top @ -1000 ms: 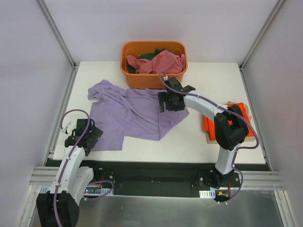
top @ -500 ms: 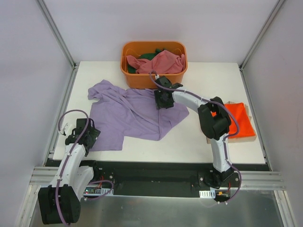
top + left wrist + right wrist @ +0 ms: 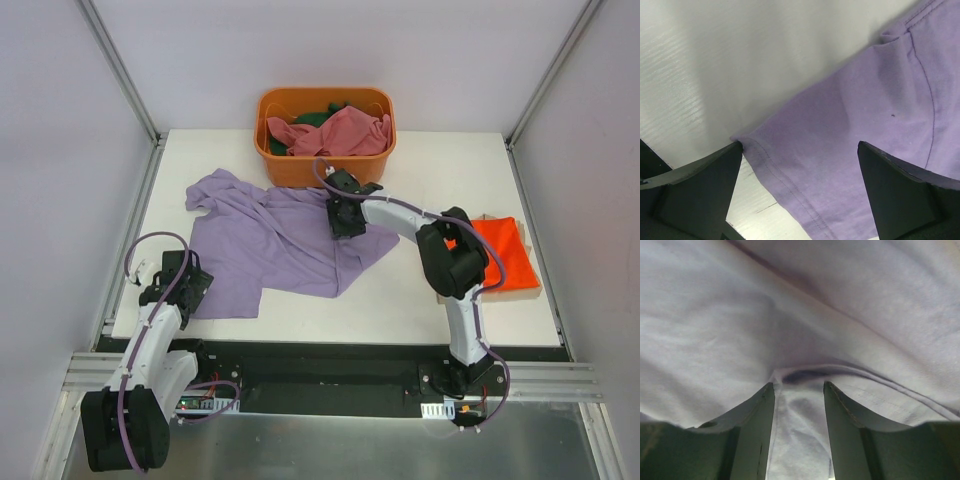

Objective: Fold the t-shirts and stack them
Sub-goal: Flatten out the tshirt

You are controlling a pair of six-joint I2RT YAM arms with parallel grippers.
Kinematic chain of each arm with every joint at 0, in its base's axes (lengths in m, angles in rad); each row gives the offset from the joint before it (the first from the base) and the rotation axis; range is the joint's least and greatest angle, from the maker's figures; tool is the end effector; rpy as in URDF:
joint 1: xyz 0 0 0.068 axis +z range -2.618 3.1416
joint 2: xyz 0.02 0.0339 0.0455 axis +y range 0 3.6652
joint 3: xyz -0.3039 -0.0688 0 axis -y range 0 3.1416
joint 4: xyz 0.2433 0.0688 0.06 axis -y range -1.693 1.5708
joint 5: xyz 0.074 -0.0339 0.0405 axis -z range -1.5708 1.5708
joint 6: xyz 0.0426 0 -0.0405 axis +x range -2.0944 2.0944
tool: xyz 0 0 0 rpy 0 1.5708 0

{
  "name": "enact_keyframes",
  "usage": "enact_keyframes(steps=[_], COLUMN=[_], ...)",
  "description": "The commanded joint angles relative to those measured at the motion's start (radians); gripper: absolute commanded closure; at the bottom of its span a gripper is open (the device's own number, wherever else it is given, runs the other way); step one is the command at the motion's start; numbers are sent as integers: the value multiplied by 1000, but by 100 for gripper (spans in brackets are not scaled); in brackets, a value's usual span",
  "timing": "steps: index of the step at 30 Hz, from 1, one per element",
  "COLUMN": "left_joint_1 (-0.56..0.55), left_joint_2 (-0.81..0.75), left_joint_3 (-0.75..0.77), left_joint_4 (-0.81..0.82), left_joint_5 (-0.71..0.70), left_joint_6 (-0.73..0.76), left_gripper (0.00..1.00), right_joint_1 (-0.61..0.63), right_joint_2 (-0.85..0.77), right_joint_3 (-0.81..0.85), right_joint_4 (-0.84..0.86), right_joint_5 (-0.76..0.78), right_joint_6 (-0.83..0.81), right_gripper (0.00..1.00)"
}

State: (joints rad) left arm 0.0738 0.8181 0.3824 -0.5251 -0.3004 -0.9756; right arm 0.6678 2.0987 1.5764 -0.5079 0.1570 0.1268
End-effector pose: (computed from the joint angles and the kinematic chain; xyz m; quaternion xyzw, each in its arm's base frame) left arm 0.1226 0.0217 0.1930 -0.5113 0.7937 -0.0009 0.3294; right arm 0.3760 0.2881 0.2071 -0.2365 0.9314 0.0333 0.2747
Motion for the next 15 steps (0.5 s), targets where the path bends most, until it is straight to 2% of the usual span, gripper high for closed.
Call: enact_keyframes(steps=[1,10,15], left_joint_1=[9,9,9], left_joint_2=[24,36,42], left_joint_3=[-27,-31,-30], left_joint_4=[7,33,40], left_joint_5=[30,49,55], left_joint_6=[11,41,51], left_gripper=[2,8,10], right_joint_1=[41,59,61], right_joint_2=[-57,46,40], right_joint_3=[45,131,116], right_joint_4=[6,-69,-103], right_joint_5=[36,133,170], right_joint_6=[27,40,46], right_gripper=[53,54,60])
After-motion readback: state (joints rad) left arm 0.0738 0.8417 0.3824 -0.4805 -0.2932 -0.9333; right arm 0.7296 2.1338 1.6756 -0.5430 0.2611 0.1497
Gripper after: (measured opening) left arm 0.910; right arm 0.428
